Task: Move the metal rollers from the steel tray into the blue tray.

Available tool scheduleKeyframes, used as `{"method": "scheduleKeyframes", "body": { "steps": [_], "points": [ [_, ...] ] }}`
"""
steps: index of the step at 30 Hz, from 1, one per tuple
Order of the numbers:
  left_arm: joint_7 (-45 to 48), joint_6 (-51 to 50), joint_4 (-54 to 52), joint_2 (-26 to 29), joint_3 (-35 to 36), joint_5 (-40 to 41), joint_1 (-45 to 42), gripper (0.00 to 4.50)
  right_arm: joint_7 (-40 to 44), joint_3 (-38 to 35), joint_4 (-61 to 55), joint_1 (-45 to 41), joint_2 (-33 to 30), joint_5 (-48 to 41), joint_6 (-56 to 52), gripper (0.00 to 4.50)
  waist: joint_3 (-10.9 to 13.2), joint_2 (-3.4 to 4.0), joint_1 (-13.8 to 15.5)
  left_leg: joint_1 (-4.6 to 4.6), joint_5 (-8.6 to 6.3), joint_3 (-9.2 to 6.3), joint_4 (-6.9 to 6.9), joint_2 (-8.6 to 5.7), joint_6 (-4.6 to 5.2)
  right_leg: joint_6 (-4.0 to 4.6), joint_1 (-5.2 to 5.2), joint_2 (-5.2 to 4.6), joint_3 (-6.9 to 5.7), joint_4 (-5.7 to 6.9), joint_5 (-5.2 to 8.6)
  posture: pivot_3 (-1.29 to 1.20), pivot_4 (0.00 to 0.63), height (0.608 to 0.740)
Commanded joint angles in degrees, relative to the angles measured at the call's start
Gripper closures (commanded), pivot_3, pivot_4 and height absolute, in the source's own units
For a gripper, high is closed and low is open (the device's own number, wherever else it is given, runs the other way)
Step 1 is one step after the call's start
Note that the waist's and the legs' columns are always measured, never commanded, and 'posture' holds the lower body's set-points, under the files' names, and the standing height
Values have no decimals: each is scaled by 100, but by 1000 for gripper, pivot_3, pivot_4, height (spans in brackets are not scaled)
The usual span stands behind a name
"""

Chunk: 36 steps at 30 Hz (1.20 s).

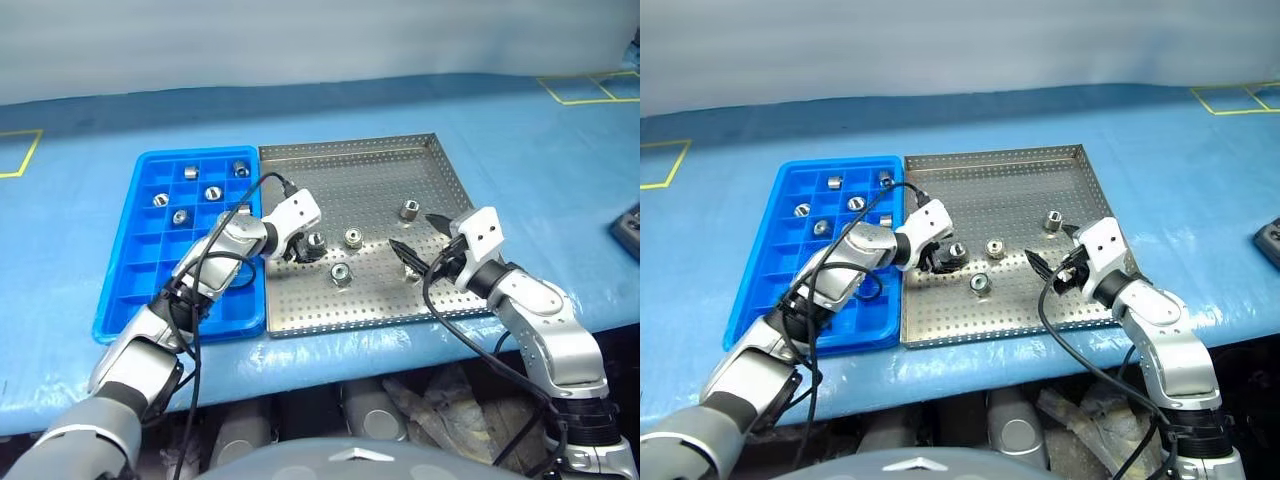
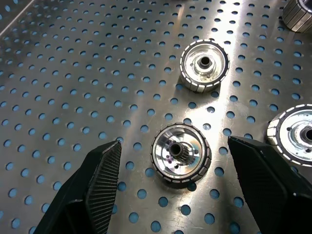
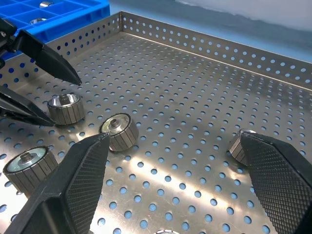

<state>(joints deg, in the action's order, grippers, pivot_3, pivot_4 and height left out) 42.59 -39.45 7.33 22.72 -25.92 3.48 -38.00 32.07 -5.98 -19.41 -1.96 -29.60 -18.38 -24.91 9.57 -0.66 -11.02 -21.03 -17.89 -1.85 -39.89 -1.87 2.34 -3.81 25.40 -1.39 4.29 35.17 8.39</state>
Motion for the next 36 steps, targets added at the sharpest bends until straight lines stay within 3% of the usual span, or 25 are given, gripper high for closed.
{"method": "scheduleKeyframes", "body": {
  "steps": [1, 4, 9, 15, 18, 19, 28, 36],
  "points": [
    [31, 102, 22, -48, 12, -149, -166, 688, -28, -127, -236, -61, -27, -36, 86, 25, 0, 0, -4, 0, 0, 0, 0, 0, 0, 0, 0, 0, 0, 0, 0, -274, 150, 740],
    [24, 113, 97, -85, 19, -232, -162, 688, -34, -120, -220, -78, -20, -26, 96, 25, 0, 0, -4, 0, 0, 0, 0, 0, 0, 0, 0, 0, 0, 0, 0, -274, 150, 740],
    [61, 131, 84, -96, 45, -304, -123, 1872, -34, -119, -211, -87, -21, -19, 108, 0, 0, 0, -1, -1, 0, 0, 0, 0, 0, 0, 0, -1, 0, 0, 0, -271, 150, 740],
    [100, 126, 39, -114, 68, -362, -66, 1872, -33, -103, -200, -112, -25, -9, 101, 0, 0, 0, 1, 0, 0, 0, 0, 0, 0, -1, 0, -1, 1, 0, 0, -267, 150, 740],
    [111, 130, 26, -124, 82, -372, -53, 2741, -32, -97, -199, -131, -31, -4, 93, 0, -1, 1, 4, 0, 0, 0, 0, 0, 0, -1, 0, -2, 1, 0, 0, -266, 150, 740],
    [113, 136, 25, -128, 88, -373, -50, 2824, -33, -97, -198, -136, -32, -2, 91, 0, -1, 1, 5, 0, 0, 0, 0, 0, 0, -1, 0, -2, 1, 0, 0, -266, 150, 740],
    [63, 254, 40, -199, 173, -349, -45, 2824, 26, -61, -148, -276, -89, 14, 45, 0, -1, 1, 6, -1, 0, 0, 0, -1, 1, -1, 1, -3, 1, 0, -1, -255, 150, 740],
    [93, 135, -1018, 30, 570, -125, 490, 2824, 157, 175, -220, -333, -208, 84, 0, 0, -1, 2, 6, -1, 0, -1, 0, 1, 0, -1, 4, -3, 2, 3, -1, -269, 150, 740]
  ]
}}
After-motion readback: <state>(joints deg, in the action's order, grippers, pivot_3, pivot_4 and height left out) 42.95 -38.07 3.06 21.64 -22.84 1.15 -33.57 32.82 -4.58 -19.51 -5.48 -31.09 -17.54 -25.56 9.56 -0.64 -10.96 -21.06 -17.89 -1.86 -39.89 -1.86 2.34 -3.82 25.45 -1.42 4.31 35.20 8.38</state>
